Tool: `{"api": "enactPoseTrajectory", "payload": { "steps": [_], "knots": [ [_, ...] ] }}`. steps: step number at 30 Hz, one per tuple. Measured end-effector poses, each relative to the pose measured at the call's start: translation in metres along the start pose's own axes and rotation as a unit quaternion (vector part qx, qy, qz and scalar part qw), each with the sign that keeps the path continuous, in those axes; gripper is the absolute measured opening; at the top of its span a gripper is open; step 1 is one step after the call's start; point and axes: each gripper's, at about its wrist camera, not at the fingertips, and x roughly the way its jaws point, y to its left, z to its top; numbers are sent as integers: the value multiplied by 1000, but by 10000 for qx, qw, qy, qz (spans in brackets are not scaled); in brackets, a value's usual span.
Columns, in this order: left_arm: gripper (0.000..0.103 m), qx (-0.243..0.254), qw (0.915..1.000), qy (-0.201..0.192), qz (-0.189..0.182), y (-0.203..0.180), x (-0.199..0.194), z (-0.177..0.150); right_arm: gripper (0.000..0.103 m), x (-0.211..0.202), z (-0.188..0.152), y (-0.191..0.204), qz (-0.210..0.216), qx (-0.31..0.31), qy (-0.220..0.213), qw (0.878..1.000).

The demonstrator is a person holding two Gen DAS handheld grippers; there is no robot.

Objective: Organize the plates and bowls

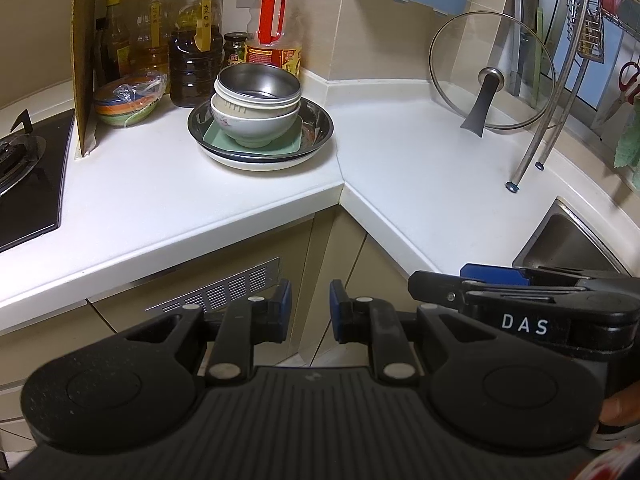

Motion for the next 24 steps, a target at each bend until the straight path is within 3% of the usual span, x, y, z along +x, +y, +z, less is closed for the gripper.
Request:
{"api": "enactPoseTrajectory", "payload": {
  "steps": [24],
  "knots": [
    [17, -6, 10000, -7, 8, 1, 3, 1, 59, 0, 1, -1, 2, 22, 14, 10000]
  ]
}}
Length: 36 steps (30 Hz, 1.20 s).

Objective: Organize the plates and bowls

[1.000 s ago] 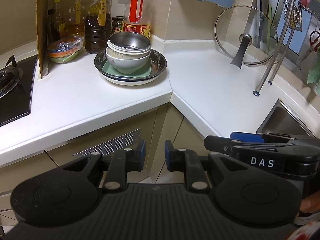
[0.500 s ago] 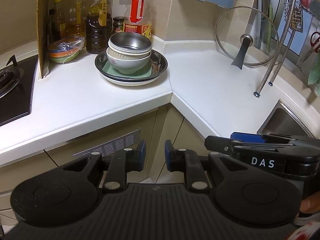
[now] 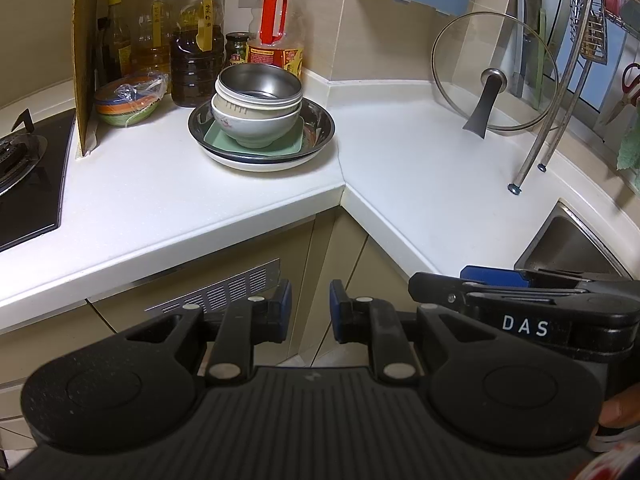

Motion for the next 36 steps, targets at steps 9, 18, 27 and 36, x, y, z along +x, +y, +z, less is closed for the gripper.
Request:
{"api": "enactPoseTrajectory", "payload": {
  "steps": [9, 18, 27, 36],
  "knots": [
    [17, -2, 10000, 0, -1, 0, 1, 0, 59, 1, 0, 0, -4, 2, -1, 10000],
    [17, 0, 10000, -3, -2, 0, 2, 1, 59, 1, 1, 0, -4, 7, -3, 10000],
    [17, -1, 10000, -26, -4, 0, 3, 4, 59, 2, 1, 0, -3, 7, 1, 10000],
    [18, -17, 10000, -25, -5, 3, 9, 10, 59, 2, 2, 0, -1, 8, 2, 10000]
  ]
}}
